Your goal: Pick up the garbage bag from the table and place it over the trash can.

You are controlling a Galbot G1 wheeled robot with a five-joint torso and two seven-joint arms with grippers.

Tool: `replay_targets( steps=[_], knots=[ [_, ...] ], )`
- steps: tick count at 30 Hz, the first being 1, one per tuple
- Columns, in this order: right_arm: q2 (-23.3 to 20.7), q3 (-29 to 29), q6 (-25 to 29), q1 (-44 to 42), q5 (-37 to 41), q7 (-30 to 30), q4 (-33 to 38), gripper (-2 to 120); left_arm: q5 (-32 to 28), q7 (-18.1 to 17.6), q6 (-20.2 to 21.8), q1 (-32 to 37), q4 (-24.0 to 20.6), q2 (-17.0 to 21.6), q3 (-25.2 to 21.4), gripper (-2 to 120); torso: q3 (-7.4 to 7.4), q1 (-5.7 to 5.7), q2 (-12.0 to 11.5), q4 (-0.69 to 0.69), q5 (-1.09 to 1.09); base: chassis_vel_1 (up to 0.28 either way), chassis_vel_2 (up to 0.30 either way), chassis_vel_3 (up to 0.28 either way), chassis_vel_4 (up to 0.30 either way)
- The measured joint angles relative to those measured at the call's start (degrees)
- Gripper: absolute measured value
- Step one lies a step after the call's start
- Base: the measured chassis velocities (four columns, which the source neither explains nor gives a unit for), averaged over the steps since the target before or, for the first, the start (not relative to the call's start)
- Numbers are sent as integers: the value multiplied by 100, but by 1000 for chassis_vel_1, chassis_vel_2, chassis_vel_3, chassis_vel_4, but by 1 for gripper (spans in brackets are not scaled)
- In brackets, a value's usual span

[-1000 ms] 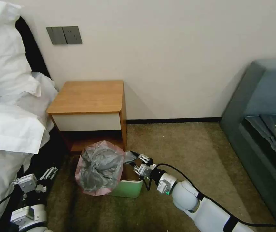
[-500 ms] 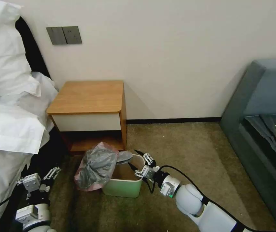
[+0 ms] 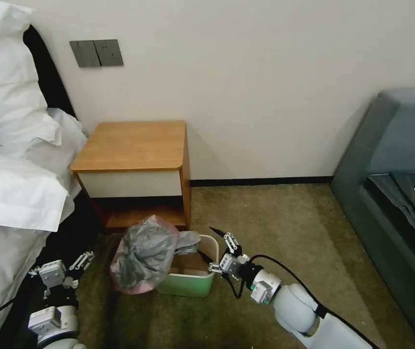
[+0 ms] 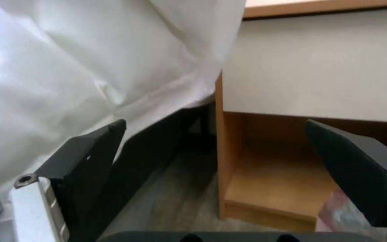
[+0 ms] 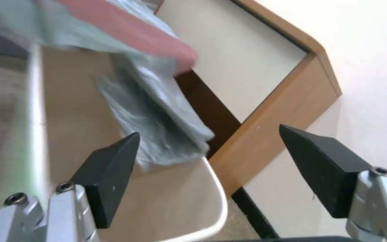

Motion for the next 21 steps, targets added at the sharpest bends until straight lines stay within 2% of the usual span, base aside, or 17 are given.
replay_targets(
  steps=[8,13,21],
  knots=[
    [-6,144,81,-206,7,-2,181,86,-316,254,415,79,-105,367,312,100,0,0,0,0,1,0,0,0,0],
    [17,333,95,-359,98,11,483,86,-833,470,917,104,-300,706,518,100,0,0,0,0,0,0,0,0,0],
    [109,803,119,-716,343,27,1047,89,-1244,816,1473,96,-410,1099,473,100,0,0,0,0,0,0,0,0,0]
  ],
)
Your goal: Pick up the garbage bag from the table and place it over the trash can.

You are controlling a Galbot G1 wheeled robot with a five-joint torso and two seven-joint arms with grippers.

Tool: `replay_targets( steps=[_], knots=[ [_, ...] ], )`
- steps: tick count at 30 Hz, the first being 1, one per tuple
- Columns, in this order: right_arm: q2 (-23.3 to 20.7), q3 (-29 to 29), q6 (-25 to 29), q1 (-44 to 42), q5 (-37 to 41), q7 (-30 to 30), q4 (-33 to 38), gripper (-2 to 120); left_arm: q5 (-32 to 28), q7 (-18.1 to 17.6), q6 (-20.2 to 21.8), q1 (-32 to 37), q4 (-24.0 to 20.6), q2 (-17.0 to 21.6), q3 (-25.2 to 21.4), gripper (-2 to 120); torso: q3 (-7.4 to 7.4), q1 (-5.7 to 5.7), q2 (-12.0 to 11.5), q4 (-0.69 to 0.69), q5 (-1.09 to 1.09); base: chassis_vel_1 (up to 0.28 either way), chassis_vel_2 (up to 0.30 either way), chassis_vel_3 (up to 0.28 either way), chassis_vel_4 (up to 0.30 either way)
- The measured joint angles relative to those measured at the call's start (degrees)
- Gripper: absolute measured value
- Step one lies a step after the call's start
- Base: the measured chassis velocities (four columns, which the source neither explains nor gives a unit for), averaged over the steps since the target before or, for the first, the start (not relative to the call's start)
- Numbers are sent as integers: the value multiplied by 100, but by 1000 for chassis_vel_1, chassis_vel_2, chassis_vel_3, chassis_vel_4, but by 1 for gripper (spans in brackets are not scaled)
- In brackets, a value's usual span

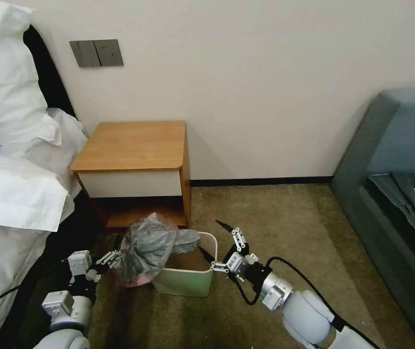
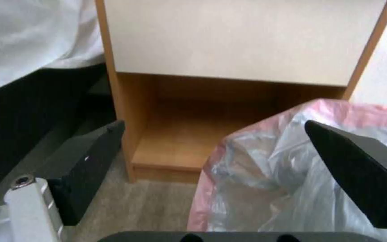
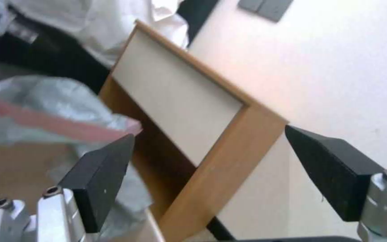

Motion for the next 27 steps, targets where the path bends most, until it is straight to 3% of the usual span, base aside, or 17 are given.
replay_targets(
  steps=[5,11,27],
  knots=[
    [48,149,19,-92,59,1,166,89,-119,99,205,-17,45,183,-68,100,0,0,0,0,0,0,0,0,0],
    [216,243,145,-218,39,-10,216,90,-658,438,786,-38,52,558,-75,100,0,0,0,0,0,0,0,0,0],
    [457,137,199,-279,-83,-159,333,93,-495,834,715,-12,345,691,279,100,0,0,-1,0,0,0,0,0,0]
  ],
)
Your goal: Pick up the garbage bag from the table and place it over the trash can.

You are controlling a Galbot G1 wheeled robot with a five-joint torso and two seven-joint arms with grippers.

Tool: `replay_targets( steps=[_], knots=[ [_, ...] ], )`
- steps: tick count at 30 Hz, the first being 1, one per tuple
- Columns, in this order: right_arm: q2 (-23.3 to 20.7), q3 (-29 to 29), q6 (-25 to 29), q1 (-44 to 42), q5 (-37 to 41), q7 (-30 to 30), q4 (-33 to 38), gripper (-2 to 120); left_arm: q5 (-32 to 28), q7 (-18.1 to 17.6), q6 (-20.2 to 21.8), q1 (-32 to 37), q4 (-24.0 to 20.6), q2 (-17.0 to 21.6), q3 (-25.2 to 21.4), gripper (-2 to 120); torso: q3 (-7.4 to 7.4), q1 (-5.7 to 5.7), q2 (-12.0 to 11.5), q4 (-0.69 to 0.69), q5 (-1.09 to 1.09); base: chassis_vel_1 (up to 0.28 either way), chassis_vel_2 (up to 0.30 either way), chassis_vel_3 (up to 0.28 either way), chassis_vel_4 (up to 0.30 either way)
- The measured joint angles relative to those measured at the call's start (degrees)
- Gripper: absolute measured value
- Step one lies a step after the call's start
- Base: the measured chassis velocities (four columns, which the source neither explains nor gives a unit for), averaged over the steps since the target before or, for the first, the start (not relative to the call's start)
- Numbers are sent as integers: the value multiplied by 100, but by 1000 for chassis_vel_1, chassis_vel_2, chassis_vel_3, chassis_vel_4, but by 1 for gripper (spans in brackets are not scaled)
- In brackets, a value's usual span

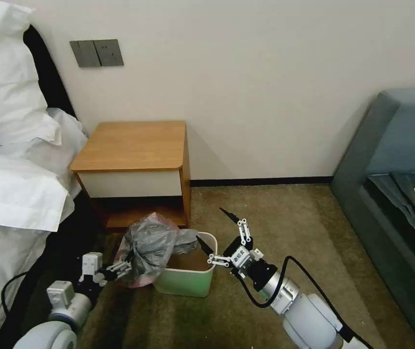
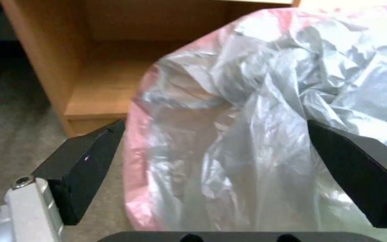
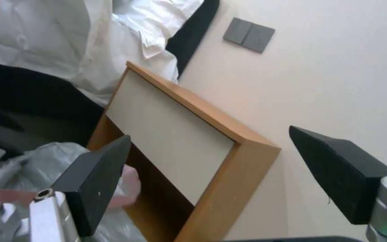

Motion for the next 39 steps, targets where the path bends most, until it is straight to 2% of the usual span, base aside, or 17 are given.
replay_targets(
  steps=[14,20,28,33,39],
  knots=[
    [95,-37,66,6,-139,-60,-100,94,41,8,-124,96,-248,-138,253,100,0,0,0,0,1,0,0,0,0],
    [89,-14,100,-28,-149,-61,-99,95,52,-60,-208,98,-179,-150,192,100,0,0,0,-1,0,0,0,0,0],
    [95,5,109,-40,-146,-61,-92,98,-229,-142,-336,105,-213,-211,104,100,0,0,0,-1,0,0,0,0,0],
    [96,30,109,-29,-123,-58,-93,98,-482,59,-564,212,-252,-270,51,100,0,0,0,0,0,0,0,0,0],
    [100,31,109,4,-100,-54,-95,98,-436,150,-640,254,-179,-381,60,100,0,0,0,0,0,0,0,0,0]
  ],
)
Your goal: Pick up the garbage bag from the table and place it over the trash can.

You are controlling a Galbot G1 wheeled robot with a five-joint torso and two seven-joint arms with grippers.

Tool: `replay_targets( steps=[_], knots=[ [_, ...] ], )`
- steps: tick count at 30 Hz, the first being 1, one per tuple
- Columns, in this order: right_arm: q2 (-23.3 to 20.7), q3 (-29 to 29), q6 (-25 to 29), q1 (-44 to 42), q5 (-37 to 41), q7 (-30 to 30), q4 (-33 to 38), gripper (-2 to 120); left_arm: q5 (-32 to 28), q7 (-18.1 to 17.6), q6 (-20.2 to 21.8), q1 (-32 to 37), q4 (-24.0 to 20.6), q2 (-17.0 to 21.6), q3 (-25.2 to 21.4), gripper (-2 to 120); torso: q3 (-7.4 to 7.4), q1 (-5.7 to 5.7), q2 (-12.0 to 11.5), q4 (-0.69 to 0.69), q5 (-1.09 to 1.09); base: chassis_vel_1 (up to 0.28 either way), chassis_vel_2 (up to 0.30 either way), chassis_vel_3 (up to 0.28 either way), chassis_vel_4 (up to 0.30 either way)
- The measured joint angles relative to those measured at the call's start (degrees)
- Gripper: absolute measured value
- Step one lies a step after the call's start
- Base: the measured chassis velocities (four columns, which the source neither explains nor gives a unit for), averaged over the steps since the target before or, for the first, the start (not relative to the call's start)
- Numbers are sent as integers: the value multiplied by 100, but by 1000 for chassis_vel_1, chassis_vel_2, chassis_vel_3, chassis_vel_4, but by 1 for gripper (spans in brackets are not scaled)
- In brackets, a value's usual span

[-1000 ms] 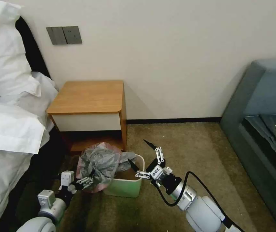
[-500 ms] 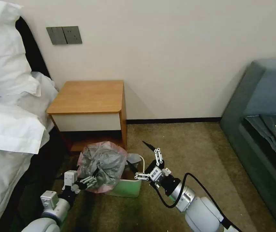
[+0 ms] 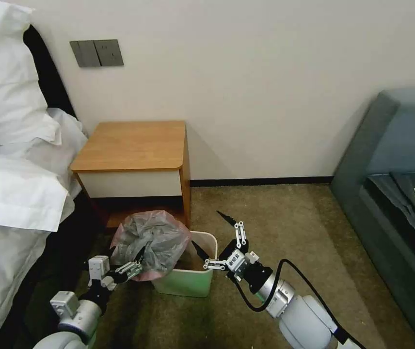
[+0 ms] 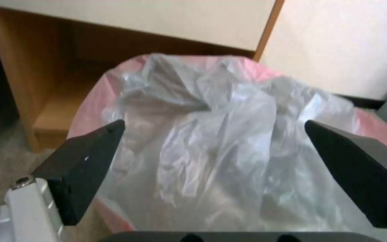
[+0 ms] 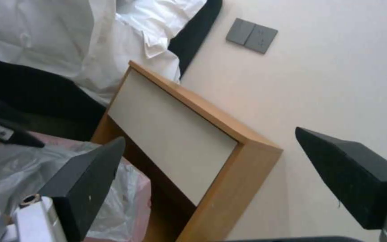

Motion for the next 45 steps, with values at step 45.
replay_targets(
  steps=[45],
  knots=[
    [144,-4,92,-164,-120,0,-25,98,-725,-1231,2059,-478,-247,-1,232,95,0,0,0,-1,0,0,0,0,0]
  ],
)
